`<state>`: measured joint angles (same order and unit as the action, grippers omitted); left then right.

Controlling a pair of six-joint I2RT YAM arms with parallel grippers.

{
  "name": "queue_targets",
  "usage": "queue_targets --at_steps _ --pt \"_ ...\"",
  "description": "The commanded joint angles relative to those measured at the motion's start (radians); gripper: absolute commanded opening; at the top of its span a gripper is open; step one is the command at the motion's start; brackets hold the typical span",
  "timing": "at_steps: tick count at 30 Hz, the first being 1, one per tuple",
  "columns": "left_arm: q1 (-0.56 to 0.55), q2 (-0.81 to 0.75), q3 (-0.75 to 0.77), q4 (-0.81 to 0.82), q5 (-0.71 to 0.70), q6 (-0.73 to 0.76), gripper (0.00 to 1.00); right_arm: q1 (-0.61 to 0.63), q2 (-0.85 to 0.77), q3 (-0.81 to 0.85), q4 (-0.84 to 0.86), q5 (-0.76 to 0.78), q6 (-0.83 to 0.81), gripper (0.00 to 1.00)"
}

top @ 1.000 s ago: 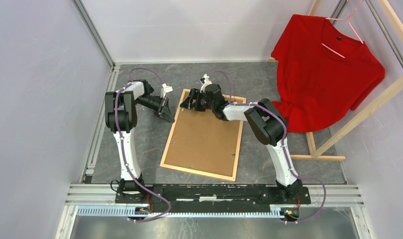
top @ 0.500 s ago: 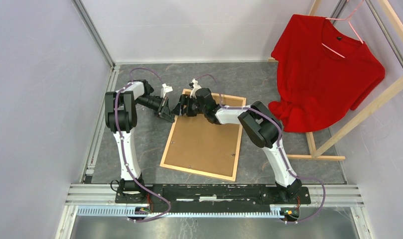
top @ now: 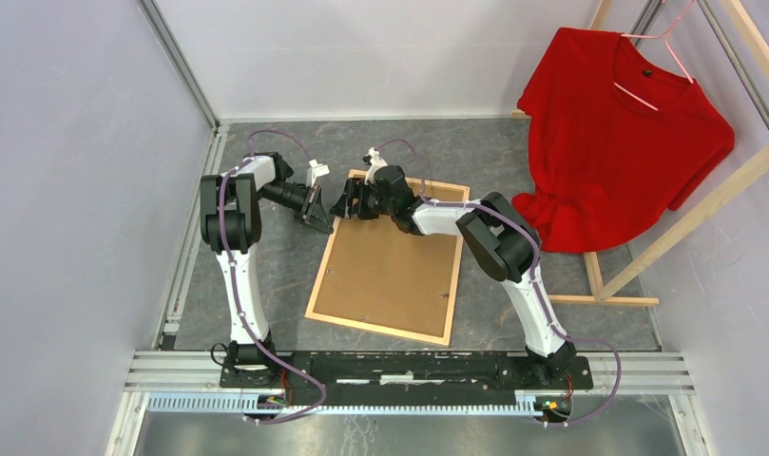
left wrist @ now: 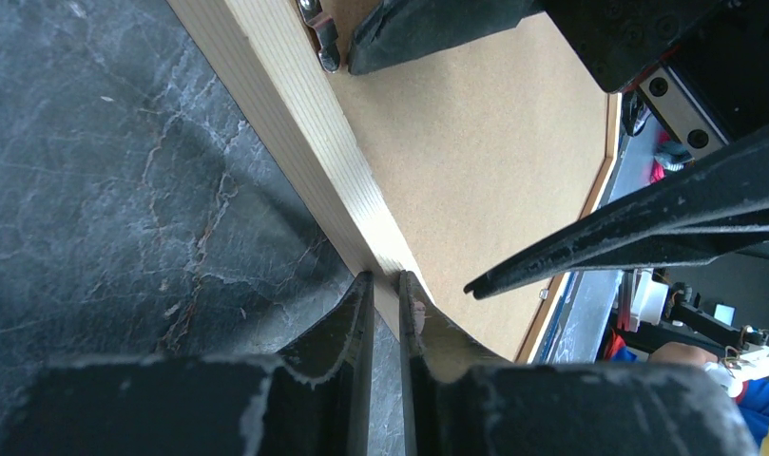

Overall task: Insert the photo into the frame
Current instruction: Install the photo frame at the center of the board.

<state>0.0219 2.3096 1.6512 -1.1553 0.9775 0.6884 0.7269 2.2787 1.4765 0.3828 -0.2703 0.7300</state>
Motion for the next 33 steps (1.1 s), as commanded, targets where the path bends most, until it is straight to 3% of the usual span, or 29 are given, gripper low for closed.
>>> queue_targets --at_steps 1,33 --pt "-0.011 0.01 -0.021 0.003 -0.039 0.045 0.19 -0.013 -0.015 0.004 -0.048 0.042 -0.035 0.76" --pt "-0.01 0.012 -0.031 0.002 -0.039 0.049 0.19 -0.008 0.049 0.038 -0.014 0.017 0.027 0.74"
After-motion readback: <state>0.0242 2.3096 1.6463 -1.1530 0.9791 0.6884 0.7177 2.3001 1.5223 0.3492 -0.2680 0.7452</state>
